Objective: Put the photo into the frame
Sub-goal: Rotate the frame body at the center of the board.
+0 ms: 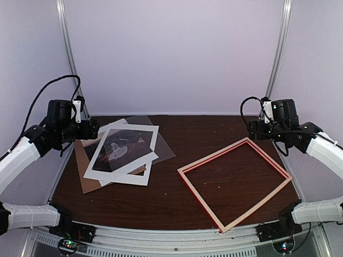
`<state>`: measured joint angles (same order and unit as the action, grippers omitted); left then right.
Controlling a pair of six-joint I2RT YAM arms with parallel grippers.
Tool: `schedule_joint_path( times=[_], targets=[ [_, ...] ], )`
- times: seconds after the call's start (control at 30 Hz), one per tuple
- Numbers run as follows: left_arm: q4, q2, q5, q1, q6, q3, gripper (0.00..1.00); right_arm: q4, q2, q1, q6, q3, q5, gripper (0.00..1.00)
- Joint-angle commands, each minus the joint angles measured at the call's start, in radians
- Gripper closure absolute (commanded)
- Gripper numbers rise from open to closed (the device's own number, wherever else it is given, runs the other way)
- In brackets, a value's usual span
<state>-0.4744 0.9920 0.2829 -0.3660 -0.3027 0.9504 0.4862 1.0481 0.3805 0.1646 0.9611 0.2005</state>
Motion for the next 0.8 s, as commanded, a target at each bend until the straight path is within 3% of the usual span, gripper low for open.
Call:
schedule_joint_path(
  times=[0.0, 0.43, 0.77],
  targets=[
    [0.010, -0.008, -0.030, 0.011, -0.014, -0.011, 0.02, 0.013, -0.009, -0.007, 0.021, -0.018, 0.022, 0.00],
    [0.009, 0.016, -0.069, 0.012, -0.052, -0.001, 0.02, 0.107, 0.032, -0.008, 0.082, 0.030, 0.120, 0.00],
    [0.011, 0.041, -0.145, 0.012, -0.087, 0.010, 0.02, 0.348, 0.137, -0.063, 0.233, 0.087, 0.232, 0.00]
  ],
)
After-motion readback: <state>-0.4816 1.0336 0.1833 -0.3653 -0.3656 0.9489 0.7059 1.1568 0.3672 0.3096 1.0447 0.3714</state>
